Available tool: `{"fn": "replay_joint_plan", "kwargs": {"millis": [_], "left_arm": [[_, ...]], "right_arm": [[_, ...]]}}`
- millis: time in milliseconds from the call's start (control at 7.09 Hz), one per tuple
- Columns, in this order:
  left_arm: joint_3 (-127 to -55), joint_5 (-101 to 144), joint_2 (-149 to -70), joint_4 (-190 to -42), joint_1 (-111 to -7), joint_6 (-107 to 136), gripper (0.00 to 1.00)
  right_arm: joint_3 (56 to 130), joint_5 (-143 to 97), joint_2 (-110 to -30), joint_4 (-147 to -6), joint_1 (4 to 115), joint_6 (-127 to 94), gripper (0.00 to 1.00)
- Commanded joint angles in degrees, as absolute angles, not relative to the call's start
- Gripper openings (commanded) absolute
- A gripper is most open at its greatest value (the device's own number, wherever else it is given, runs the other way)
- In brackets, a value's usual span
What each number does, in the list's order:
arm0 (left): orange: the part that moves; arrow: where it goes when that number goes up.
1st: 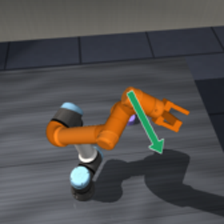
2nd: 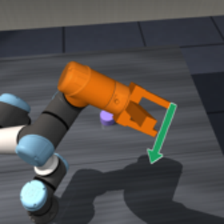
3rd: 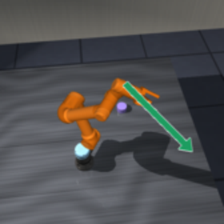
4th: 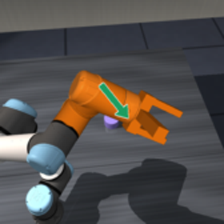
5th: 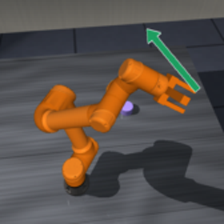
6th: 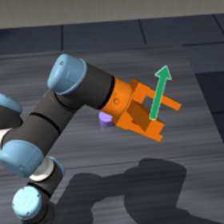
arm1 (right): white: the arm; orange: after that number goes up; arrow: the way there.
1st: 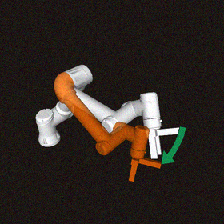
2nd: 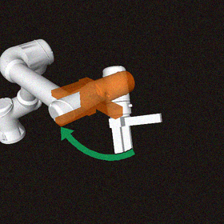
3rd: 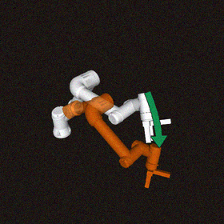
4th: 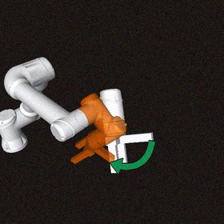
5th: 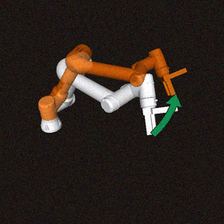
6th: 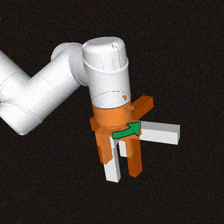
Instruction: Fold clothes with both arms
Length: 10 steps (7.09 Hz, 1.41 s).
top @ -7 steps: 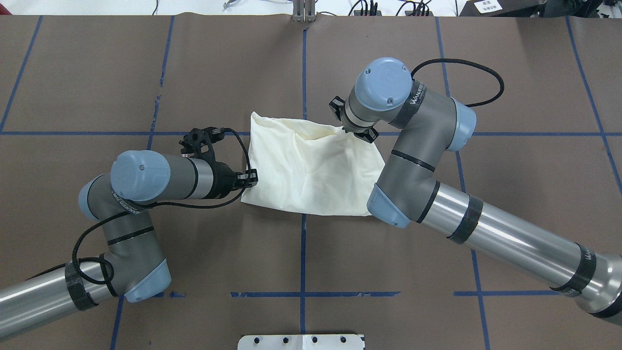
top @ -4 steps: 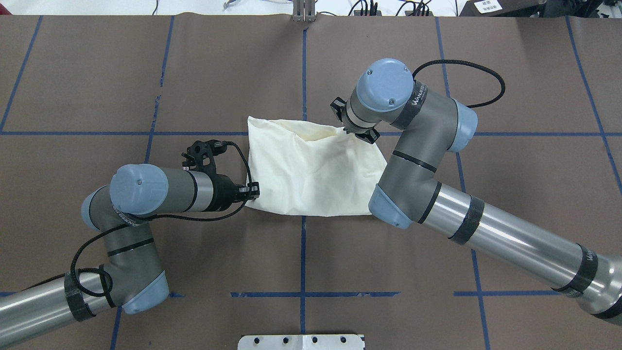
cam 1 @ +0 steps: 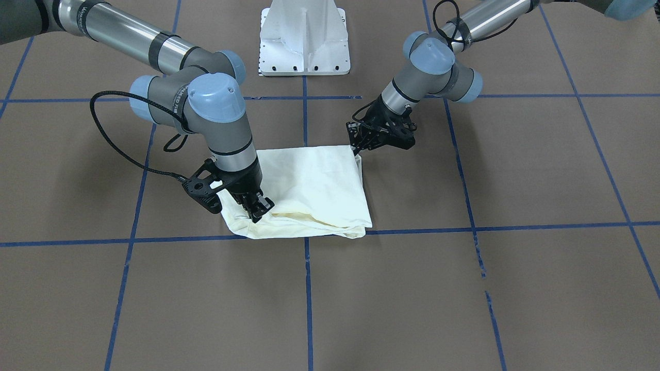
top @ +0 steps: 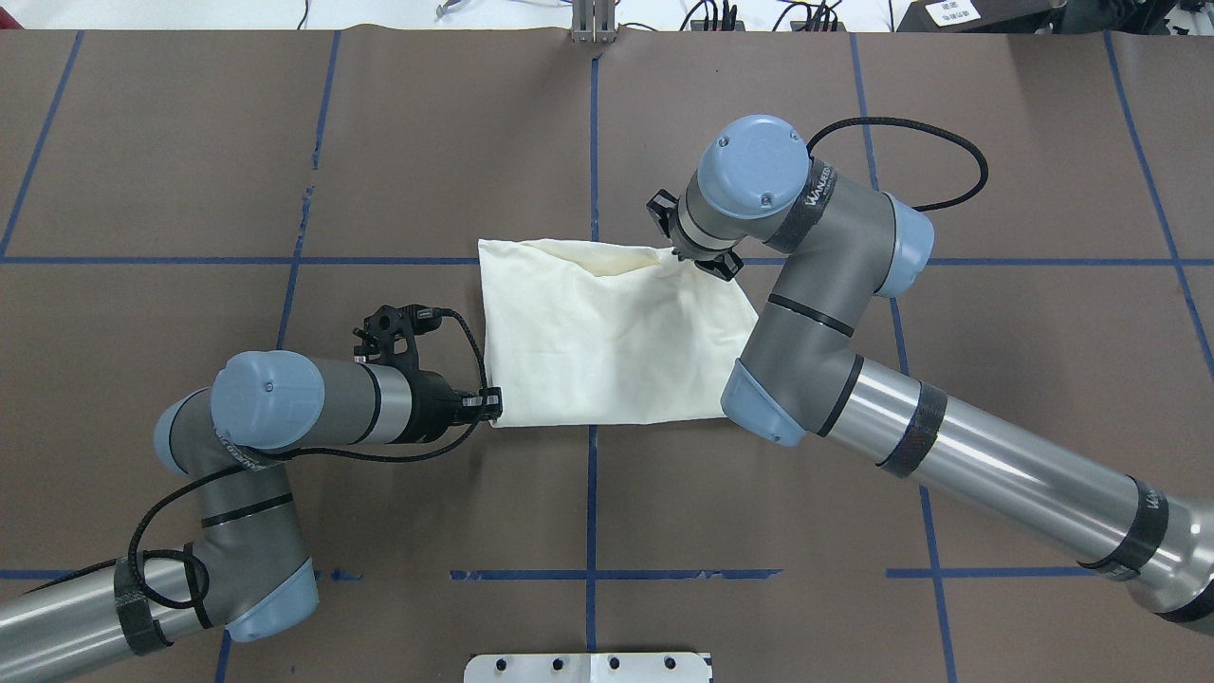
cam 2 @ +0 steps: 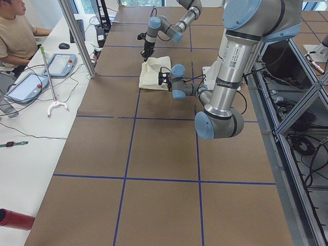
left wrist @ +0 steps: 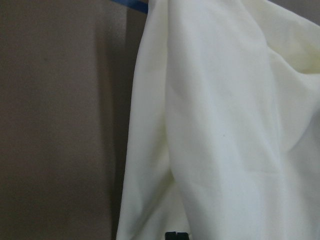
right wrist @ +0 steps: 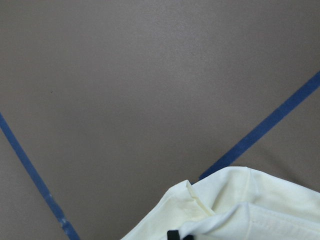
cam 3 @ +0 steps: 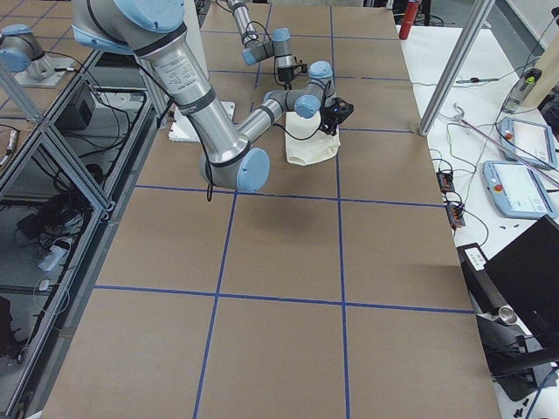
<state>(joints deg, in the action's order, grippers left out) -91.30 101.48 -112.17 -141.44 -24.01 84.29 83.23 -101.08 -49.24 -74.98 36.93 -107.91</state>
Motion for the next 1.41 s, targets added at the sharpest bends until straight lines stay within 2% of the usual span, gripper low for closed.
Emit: {"fn": "replay_joint_plan", "kwargs": {"millis": [0,423,564,988,1270], "left_arm": [[-93.85,101.43,-109.97,-141.42,-21.98,84.55,0.00],[-102.98,101.51,-103.29,-141.15,-21.80,84.55,0.00],[-103.18,101.43,-104.40,-140.98,-21.36,84.55,0.00],[-97.32,100.81,-112.48,-140.19,-22.32,84.11,0.00],[-91.69,100.90,-113.64,-141.32,-23.63,83.76,0.00]], "right_arm": [[83.23,-101.07,-49.39,-75.06,37.09,-107.84,0.00],[83.14,-101.07,-49.48,-75.06,37.09,-107.75,0.00],[83.14,-101.07,-49.83,-75.06,37.00,-107.67,0.00],[83.14,-101.07,-49.92,-75.06,37.00,-107.67,0.00],[83.14,-101.07,-49.92,-74.97,37.00,-107.58,0.00]]}}
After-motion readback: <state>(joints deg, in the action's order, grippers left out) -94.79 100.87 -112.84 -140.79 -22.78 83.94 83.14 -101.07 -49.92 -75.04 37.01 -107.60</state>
